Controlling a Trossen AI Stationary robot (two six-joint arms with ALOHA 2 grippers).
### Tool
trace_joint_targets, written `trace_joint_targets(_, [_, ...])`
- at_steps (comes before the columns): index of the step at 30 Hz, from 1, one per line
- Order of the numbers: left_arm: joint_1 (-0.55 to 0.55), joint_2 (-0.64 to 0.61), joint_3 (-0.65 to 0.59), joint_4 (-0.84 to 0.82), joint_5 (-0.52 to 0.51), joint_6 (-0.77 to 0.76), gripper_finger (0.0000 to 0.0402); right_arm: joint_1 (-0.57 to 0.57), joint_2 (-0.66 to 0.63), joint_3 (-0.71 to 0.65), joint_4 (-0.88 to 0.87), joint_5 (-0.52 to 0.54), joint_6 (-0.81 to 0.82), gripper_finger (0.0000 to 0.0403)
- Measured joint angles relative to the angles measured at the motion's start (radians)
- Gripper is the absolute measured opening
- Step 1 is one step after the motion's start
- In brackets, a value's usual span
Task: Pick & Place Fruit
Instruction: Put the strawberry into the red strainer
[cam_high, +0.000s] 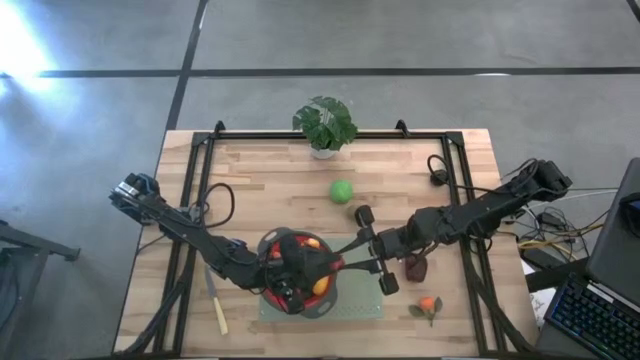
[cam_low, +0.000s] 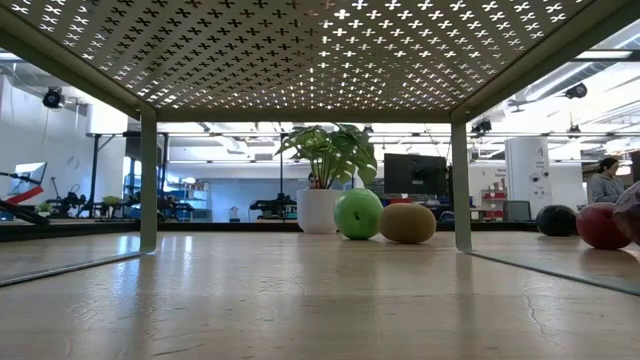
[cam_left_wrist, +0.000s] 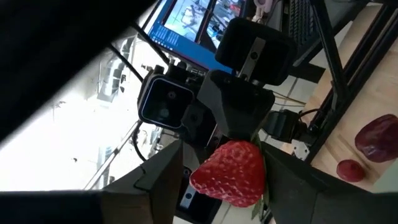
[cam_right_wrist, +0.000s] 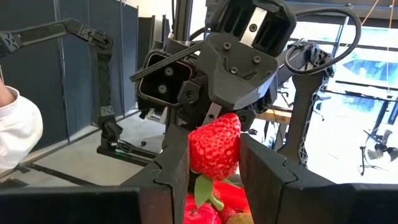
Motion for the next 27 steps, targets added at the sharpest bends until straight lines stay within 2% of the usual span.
trace_joint_targets(8, [0.002,-0.001,0.000,-0.030,-0.005,-0.027,0.0209,0.000,0.000,0.000,-0.005,-0.002,0.001,0.0108])
trace_joint_targets(15, [0.012,-0.008,0.001,-0.049,-0.085,-0.057,0.0203,0.007,0.005,-0.003,-0.018,-0.101,0.005,0.0092])
trace_joint_targets(17, [0.011,-0.007,0.001,-0.054,-0.083,-0.061,0.0195,0.003,0.002,-0.002,-0.007,-0.081,-0.011,0.0082])
trace_joint_targets(18, [0.010,-0.006,0.001,-0.056,-0.088,-0.057,0.0190,0.002,0.001,-0.002,-0.007,-0.038,-0.028,0.0076])
trace_joint_targets(20, [0.006,-0.010,0.001,-0.067,-0.163,-0.023,0.0180,0.002,-0.009,-0.001,-0.065,0.134,-0.058,0.0063])
trace_joint_targets(21, [-0.002,-0.018,0.001,-0.075,-0.232,-0.014,0.0175,0.004,-0.027,0.000,-0.139,0.229,-0.059,0.0057])
trace_joint_targets(23, [-0.024,-0.039,0.001,-0.099,-0.395,-0.018,0.0166,0.003,-0.085,0.029,-0.362,0.352,-0.003,0.0045])
trace_joint_targets(25, [-0.055,-0.069,0.001,-0.129,-0.529,-0.038,0.0159,0.000,-0.155,0.071,-0.593,0.392,0.103,0.0035])
trace_joint_targets(27, [-0.090,-0.104,0.001,-0.191,-0.617,-0.083,0.0154,0.004,-0.212,0.102,-0.774,0.400,0.221,0.0027])
